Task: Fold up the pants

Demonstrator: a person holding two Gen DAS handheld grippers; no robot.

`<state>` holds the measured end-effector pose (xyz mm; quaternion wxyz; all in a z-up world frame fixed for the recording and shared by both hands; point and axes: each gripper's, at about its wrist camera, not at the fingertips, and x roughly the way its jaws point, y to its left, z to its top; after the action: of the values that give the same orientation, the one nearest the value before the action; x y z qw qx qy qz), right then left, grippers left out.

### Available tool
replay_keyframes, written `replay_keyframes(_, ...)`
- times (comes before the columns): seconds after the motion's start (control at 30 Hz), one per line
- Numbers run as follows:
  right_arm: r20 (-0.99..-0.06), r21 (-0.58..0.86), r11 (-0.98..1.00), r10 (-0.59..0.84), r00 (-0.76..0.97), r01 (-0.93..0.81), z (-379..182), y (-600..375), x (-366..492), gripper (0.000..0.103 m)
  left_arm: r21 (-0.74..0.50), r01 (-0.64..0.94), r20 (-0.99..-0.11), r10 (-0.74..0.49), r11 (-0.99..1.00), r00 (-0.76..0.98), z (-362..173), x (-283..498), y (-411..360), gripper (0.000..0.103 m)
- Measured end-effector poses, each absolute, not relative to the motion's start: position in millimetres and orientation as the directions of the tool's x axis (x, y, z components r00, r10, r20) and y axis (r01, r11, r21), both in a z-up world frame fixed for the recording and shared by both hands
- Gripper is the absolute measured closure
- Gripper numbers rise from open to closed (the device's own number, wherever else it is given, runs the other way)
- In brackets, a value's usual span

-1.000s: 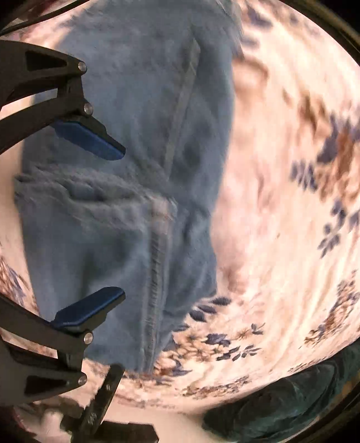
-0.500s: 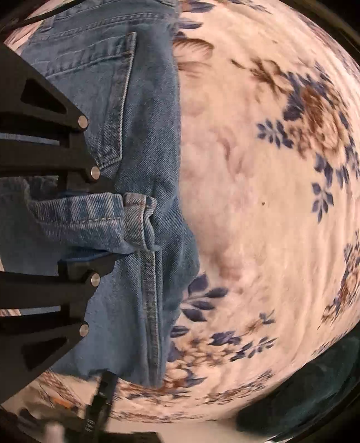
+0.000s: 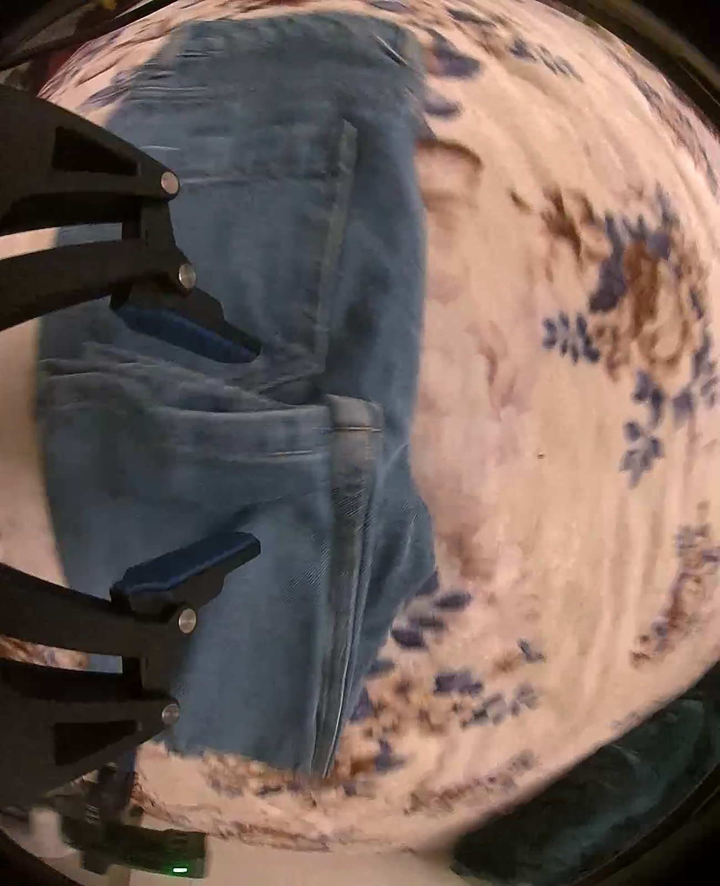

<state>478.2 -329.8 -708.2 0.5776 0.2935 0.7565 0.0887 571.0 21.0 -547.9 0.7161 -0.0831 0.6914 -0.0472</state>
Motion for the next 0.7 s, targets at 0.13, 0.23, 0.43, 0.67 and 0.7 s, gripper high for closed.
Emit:
replay_keyframes(0.13,-0.8,0.536,0.766,0.595,-0.078,0.356,-694.2,-350.3,506.2,0.039,-0.216,-0.101,-0.97,-0.201,0.971,0.135,-511.3,516.6,21.6,0.041)
replay_keyframes(0.23,-0.803,0.547,0.778,0.592,-0.067,0.31,-688.9,-355.4,531.0,0.039,-0.413,-0.245,-0.909,-0.381,0.877,0.167,-517.3,471.0,-8.4,0.04)
replay_keyframes(0.43,-0.79,0.575,0.785,0.606,-0.093,0.229,-689.2,-357.0,579.4,0.039,-0.632,-0.543,-0.722,-0.675,0.553,0.153,-602.2,435.4,-91.6,0.04)
replay_keyframes(0.67,-0.722,0.632,0.755,0.656,-0.218,0.178,-733.0,-343.6,616.8,0.038,-0.631,-0.672,-0.677,-0.699,0.388,0.232,-645.7,413.0,-129.5,0.05)
replay_keyframes(0.7,-0.709,0.646,0.745,0.666,-0.23,0.167,-739.6,-340.5,620.0,0.038,-0.637,-0.656,-0.688,-0.683,0.405,0.246,-643.4,412.9,-130.3,0.063)
